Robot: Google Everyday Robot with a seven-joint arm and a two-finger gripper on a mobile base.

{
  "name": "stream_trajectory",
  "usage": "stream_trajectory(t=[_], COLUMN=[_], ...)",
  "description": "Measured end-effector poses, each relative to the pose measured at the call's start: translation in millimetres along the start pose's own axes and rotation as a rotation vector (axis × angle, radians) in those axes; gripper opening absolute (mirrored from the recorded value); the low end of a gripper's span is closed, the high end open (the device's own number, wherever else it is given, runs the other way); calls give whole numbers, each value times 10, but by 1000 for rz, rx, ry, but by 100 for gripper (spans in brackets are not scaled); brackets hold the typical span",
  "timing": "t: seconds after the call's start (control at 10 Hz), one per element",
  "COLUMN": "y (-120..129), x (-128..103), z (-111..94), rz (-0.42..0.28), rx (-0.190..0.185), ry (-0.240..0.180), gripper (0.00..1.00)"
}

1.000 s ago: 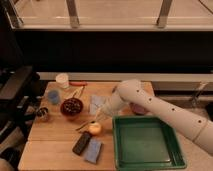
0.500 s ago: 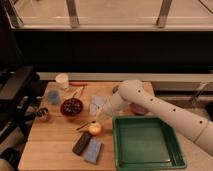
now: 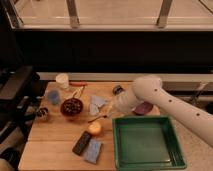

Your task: Place fork in tray

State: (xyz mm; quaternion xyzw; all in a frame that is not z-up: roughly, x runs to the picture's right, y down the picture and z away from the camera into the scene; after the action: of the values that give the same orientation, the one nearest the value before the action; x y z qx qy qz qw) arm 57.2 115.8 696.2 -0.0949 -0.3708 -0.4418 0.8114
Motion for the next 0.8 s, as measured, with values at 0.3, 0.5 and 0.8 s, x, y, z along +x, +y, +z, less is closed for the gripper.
stream_trajectory(t=[0.3,0.5,0.8], y=[354,674,1088], x=[92,47,-130], z=[-535,-815,-1060], rz=[79,159,274], rx=[14,41,85], ry=[59,83,123], gripper=[0,0,4])
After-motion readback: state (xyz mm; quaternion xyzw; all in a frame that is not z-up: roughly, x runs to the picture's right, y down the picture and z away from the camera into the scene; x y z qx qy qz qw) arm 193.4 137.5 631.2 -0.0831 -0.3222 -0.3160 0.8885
